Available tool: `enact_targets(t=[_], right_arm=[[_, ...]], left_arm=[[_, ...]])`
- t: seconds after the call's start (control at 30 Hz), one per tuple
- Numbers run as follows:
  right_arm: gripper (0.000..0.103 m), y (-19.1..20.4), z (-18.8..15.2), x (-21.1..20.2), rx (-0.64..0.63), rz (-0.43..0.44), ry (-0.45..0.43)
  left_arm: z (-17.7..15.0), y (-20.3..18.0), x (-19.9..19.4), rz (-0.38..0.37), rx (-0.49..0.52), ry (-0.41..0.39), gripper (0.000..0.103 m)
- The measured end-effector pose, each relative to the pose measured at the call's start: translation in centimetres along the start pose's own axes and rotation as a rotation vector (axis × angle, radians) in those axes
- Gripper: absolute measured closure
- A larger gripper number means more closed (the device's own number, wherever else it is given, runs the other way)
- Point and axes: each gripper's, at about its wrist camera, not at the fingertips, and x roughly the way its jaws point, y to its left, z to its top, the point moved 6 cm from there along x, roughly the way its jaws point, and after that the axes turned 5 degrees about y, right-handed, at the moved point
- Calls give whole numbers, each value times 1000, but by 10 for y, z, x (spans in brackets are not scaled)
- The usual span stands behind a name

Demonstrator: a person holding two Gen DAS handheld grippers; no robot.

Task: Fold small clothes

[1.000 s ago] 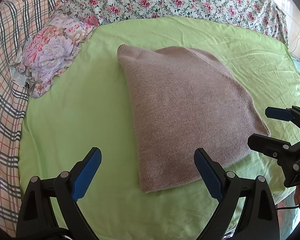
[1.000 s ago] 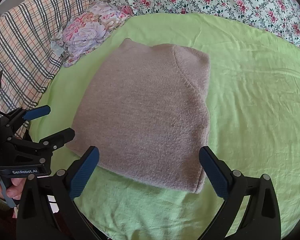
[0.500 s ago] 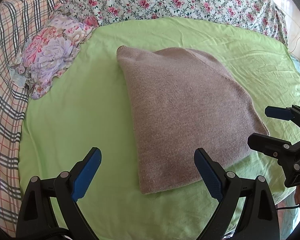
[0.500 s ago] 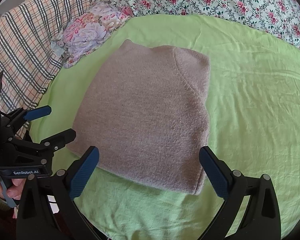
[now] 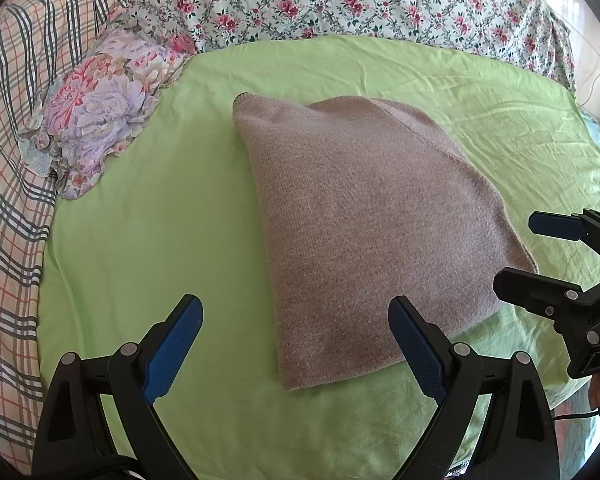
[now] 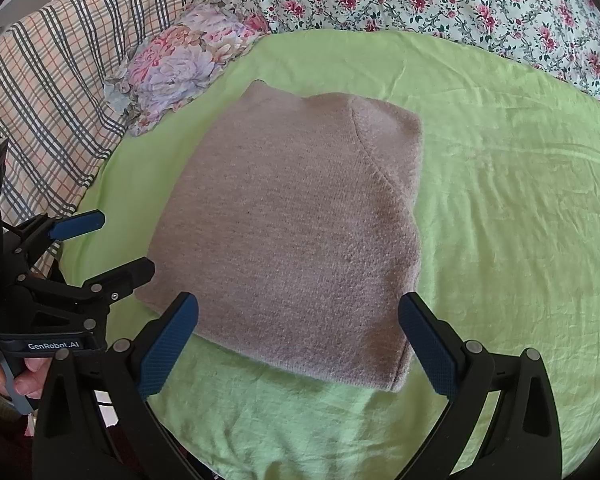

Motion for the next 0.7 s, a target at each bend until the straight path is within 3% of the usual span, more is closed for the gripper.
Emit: enact_targets(t=[0.7], right_arm=[[3, -7, 8, 1, -6, -1, -5]], left_arm=[[7, -2, 4, -3, 3, 5, 9]])
